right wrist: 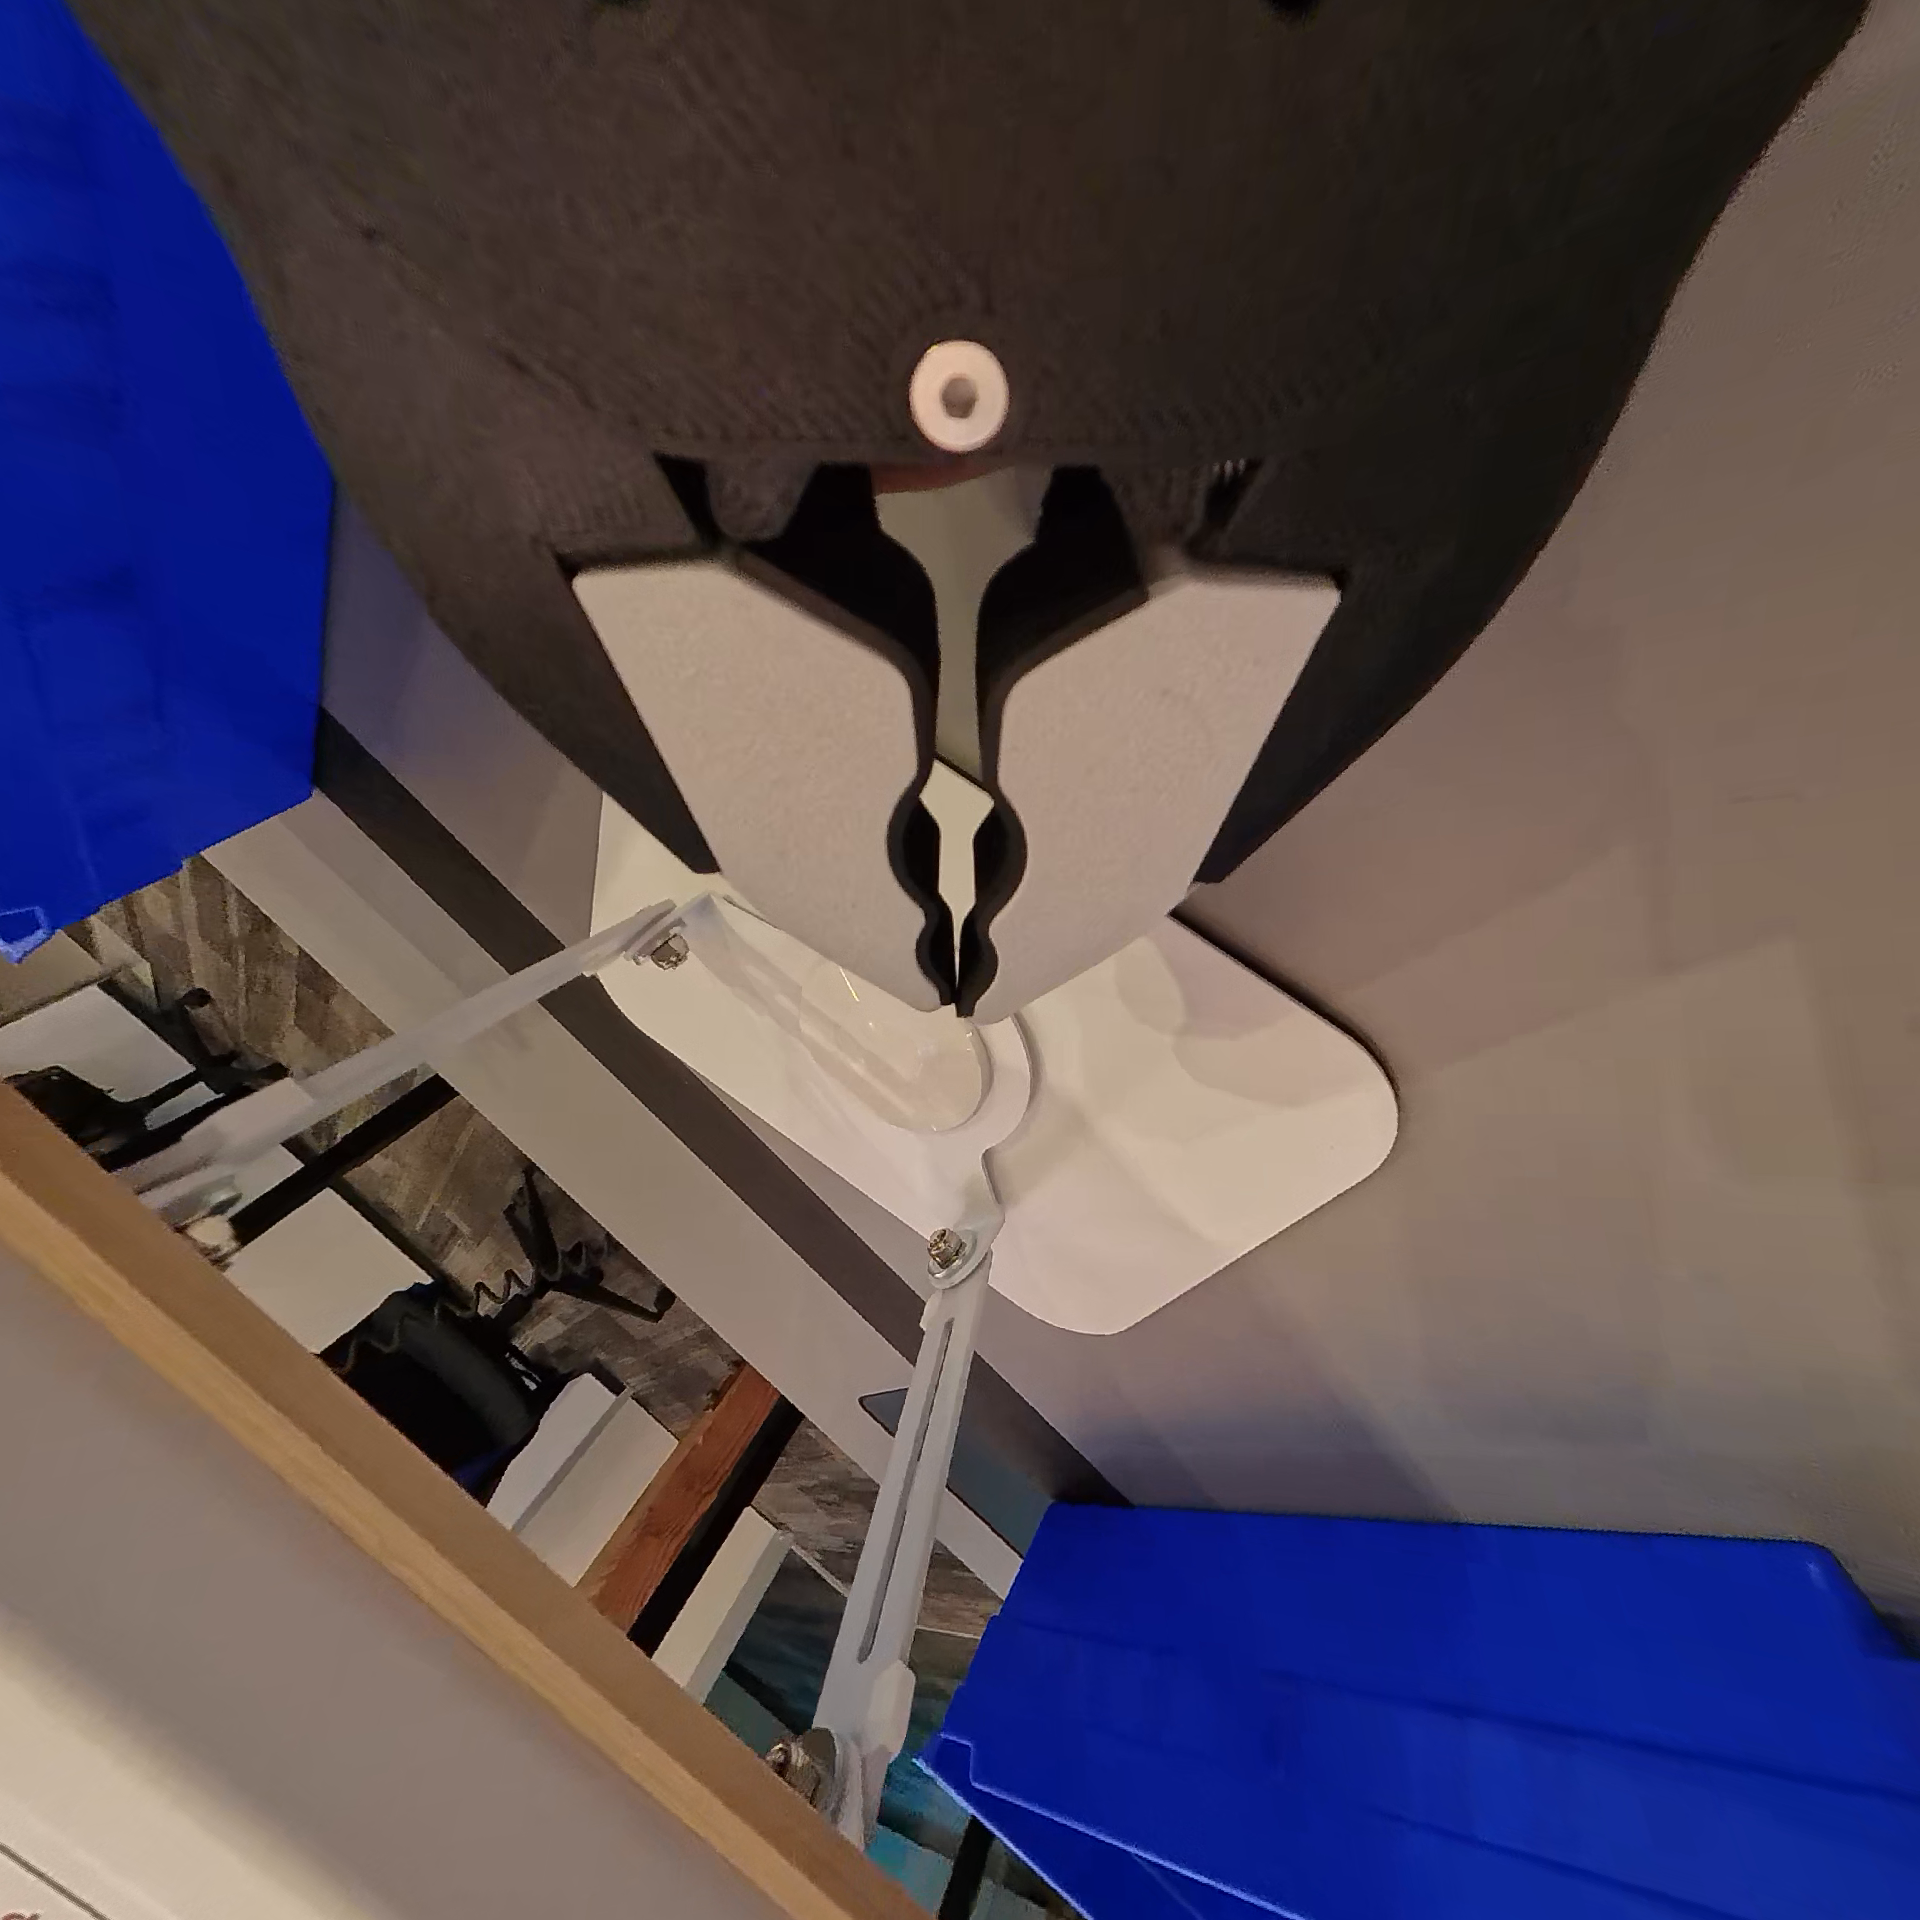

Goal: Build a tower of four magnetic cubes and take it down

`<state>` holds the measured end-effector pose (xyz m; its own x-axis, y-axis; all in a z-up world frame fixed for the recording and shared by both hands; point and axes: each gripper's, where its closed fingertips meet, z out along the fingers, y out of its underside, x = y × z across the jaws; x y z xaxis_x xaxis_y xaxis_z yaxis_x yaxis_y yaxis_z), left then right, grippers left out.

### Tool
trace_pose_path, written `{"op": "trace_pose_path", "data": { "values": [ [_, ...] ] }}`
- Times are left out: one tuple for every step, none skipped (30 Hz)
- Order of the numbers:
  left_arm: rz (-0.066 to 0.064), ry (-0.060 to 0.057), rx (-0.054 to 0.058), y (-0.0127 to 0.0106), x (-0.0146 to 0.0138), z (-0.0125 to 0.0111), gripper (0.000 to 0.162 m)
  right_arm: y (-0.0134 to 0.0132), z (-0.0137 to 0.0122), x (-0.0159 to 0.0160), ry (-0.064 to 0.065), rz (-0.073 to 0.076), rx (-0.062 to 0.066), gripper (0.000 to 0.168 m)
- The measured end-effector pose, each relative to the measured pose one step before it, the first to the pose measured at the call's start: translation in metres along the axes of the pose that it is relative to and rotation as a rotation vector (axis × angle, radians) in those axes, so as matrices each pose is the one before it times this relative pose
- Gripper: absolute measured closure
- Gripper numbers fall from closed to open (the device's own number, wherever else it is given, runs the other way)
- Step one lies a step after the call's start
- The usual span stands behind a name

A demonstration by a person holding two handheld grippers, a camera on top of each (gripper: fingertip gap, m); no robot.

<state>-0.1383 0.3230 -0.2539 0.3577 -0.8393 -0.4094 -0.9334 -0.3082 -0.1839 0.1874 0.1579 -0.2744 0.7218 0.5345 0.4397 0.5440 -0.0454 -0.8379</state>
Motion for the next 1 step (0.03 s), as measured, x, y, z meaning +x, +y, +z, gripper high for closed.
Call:
{"op": "trace_pose_path", "data": {
  "values": [
    [0.0045,-0.0084,-0.0306,0.00474,-0.00611,0.00936,0.087,0.00008,0.0,-0.00043,-0.0012,-0.0029,-0.0009,0.168]
  ]
}}
